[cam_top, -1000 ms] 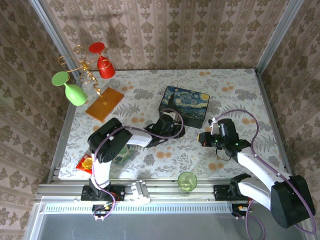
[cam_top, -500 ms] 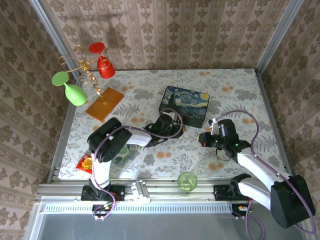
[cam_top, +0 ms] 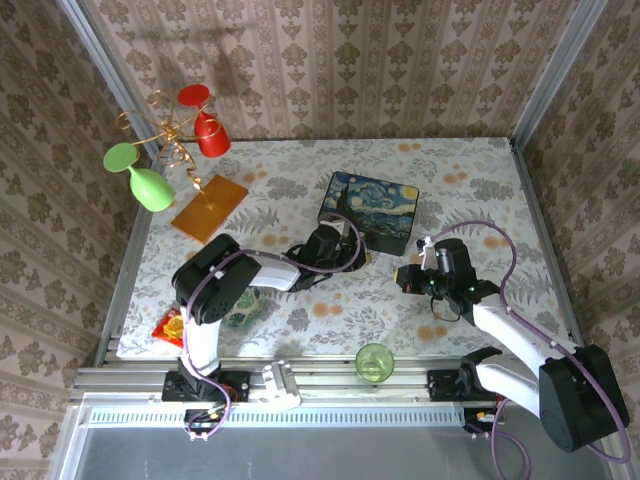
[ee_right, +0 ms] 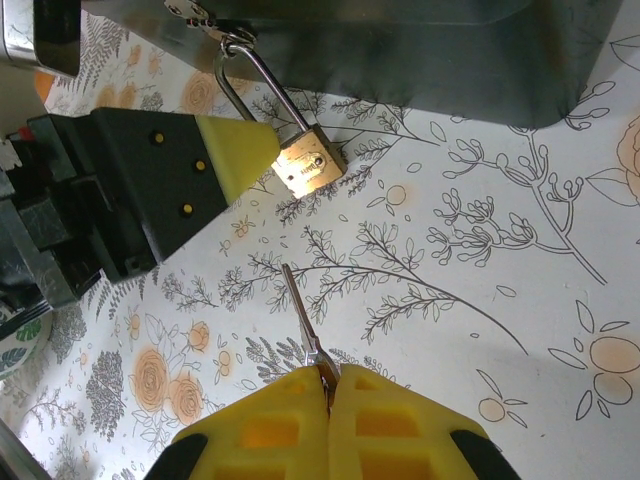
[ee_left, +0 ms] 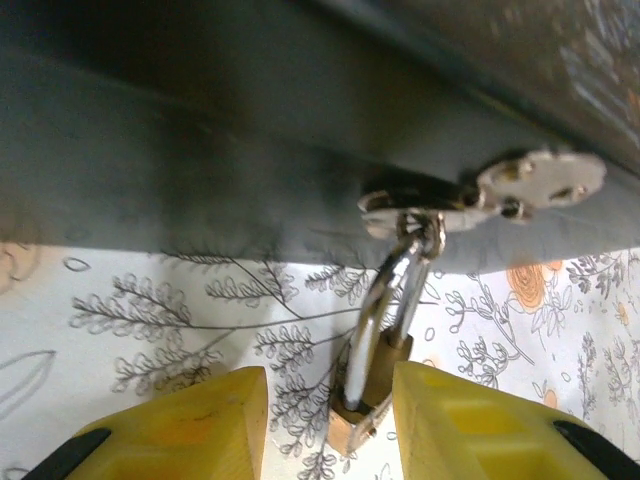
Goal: Unlock a padlock with a key
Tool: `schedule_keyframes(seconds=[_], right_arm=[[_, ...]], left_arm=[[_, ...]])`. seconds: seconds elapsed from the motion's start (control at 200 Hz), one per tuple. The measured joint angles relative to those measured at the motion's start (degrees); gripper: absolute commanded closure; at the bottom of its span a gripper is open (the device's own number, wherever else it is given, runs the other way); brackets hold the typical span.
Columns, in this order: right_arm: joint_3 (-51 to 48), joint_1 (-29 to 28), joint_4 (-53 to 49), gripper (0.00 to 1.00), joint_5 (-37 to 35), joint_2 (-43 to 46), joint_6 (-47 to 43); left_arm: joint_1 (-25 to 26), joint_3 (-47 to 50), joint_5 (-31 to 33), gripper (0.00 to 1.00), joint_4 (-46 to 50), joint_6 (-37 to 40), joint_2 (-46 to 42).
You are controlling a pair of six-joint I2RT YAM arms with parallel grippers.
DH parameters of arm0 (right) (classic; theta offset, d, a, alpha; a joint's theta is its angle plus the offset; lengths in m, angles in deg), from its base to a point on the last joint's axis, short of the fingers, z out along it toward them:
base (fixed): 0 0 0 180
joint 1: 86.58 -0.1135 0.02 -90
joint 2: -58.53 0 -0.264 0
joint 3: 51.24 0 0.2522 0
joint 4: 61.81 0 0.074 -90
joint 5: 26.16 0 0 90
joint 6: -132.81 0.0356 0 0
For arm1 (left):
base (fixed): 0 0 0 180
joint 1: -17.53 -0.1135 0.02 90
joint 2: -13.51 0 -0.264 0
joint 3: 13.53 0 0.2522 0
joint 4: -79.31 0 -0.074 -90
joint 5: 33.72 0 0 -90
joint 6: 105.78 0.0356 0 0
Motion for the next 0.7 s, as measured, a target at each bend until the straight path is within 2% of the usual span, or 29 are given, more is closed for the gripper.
schedule_keyframes(seconds=[0.13, 0.33, 0.485, 0.7], right_arm=[[0.0, 0.0, -0.02, 1.0, 0.0, -0.04, -0.02], [0.0, 0.0, -0.02, 1.0, -0.02, -0.04, -0.02], [0.0, 0.0, -0.02, 1.0, -0.02, -0.04, -0.02], [0.0, 0.0, -0.02, 1.0, -0.02, -0.04, -0.02]], left_arm=[[-0.87, -0.04, -0.24, 0.68, -0.92, 0.46, 0.02], [-0.94, -0.11, -0.83, 0.64, -2.99, 1.16, 0.02], [-0.94, -1.07, -1.75, 0.74, -3.45, 1.33, 0.33], [-0.94, -1.49, -2.03, 0.74, -3.43, 1.31, 0.48]])
